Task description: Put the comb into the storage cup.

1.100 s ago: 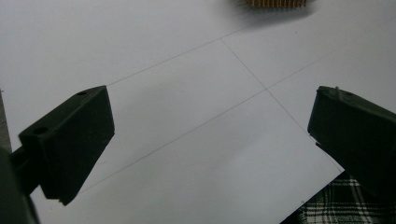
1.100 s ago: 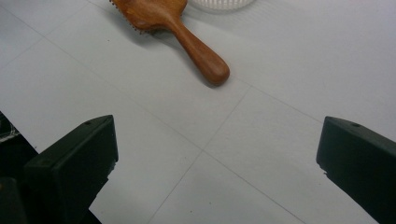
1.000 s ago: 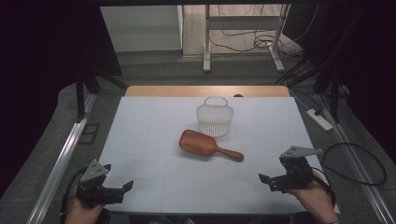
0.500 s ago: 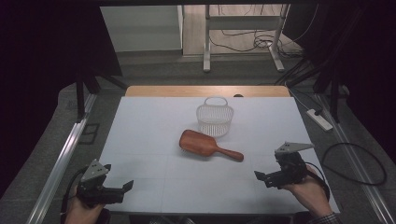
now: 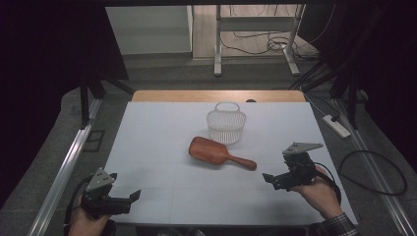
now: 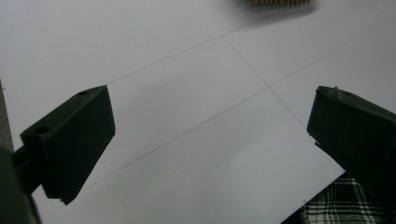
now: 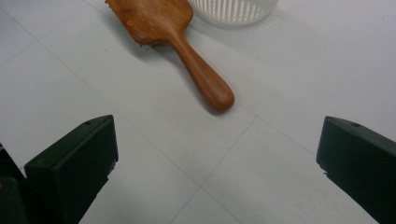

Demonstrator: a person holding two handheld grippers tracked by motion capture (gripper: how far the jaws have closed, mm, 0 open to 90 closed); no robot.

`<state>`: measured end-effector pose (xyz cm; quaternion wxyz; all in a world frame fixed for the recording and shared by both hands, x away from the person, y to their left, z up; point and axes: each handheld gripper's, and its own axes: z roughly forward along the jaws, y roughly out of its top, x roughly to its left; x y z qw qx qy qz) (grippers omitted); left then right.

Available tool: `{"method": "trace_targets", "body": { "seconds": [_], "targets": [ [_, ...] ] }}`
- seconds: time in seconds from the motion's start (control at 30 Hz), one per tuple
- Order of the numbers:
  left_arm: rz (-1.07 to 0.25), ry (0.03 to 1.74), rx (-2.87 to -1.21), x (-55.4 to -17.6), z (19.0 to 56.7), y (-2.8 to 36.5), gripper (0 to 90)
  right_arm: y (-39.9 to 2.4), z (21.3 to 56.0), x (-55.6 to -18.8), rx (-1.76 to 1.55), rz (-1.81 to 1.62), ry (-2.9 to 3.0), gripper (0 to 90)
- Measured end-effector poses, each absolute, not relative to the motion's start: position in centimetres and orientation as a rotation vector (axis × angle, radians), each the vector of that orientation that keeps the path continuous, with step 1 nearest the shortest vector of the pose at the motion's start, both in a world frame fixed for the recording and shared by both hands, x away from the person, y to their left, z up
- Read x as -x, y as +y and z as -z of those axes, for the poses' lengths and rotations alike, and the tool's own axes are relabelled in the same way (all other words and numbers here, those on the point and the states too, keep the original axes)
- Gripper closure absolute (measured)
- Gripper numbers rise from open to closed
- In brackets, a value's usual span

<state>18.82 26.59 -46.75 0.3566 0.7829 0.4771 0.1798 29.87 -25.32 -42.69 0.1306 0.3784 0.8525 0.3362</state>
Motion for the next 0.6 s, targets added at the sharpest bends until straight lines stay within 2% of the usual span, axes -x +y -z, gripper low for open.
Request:
{"method": "trace_targets", "body": {
  "seconds": [0.6],
  "targets": [
    [-0.458,1.237,-2.017,-18.9,46.8,26.6,1.9,-23.5,42.7,-32.2,-1.065,-0.987,2.513,0.0]
  ]
}}
